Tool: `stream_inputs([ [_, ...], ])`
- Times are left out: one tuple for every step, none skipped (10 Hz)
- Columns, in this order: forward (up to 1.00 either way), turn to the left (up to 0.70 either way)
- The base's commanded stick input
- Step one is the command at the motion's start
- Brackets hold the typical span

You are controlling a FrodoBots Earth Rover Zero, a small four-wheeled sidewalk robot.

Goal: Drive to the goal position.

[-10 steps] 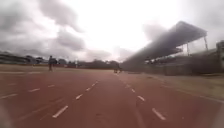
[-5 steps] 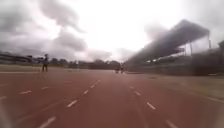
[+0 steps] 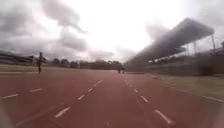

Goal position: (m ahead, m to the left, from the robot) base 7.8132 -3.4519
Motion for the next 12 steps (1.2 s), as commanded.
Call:
stream_inputs([
  [0.85, 0.0],
  [0.85, 0.0],
  [0.85, 0.0],
  [0.85, 0.0],
  [0.85, 0.0],
  [0.85, 0.0],
  [0.85, 0.0],
  [0.85, 0.0],
  [0.85, 0.0],
  [0.85, 0.0],
  [0.85, 0.0],
  [0.85, 0.0],
])
